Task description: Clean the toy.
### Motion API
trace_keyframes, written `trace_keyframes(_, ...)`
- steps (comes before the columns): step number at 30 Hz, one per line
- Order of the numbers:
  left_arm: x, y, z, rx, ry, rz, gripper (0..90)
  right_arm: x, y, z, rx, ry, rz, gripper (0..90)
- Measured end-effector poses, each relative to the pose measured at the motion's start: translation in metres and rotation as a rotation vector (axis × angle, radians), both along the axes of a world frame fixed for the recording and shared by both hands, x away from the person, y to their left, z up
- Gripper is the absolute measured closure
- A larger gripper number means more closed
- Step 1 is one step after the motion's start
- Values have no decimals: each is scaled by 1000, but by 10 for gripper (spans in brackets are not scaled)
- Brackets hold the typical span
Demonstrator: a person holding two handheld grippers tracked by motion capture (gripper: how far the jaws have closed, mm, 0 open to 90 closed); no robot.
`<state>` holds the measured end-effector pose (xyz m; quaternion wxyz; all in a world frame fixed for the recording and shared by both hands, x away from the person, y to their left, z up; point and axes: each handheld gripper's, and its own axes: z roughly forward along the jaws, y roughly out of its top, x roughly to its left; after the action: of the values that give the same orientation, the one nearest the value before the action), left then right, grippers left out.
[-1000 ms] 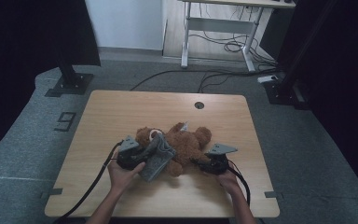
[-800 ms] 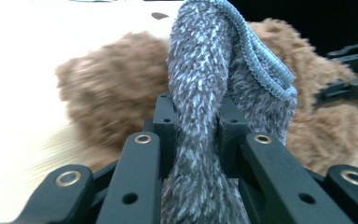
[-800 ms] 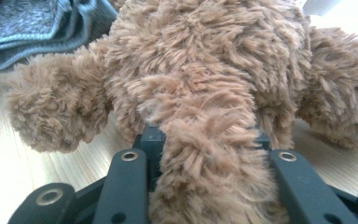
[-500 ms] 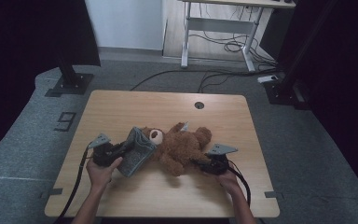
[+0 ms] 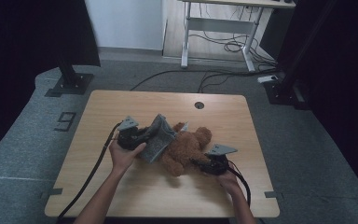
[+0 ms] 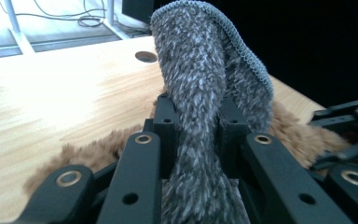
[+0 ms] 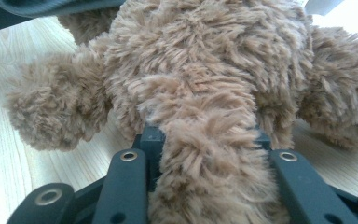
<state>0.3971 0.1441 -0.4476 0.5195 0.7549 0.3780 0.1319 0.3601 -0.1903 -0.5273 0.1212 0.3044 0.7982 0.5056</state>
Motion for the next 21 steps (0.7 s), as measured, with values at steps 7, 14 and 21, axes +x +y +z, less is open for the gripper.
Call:
trace_keyframes(7, 11, -1, -10, 45, 75, -16, 740, 0, 1, 0, -7, -3, 8, 629)
trace_keyframes(14, 9, 11, -28, -43, 114, -23, 750, -2, 3, 0, -23, 4, -5, 494)
trace_keyframes(21, -2, 18, -37, -69, 86, -30, 755, -9, -3, 20, 41, -30, -26, 390)
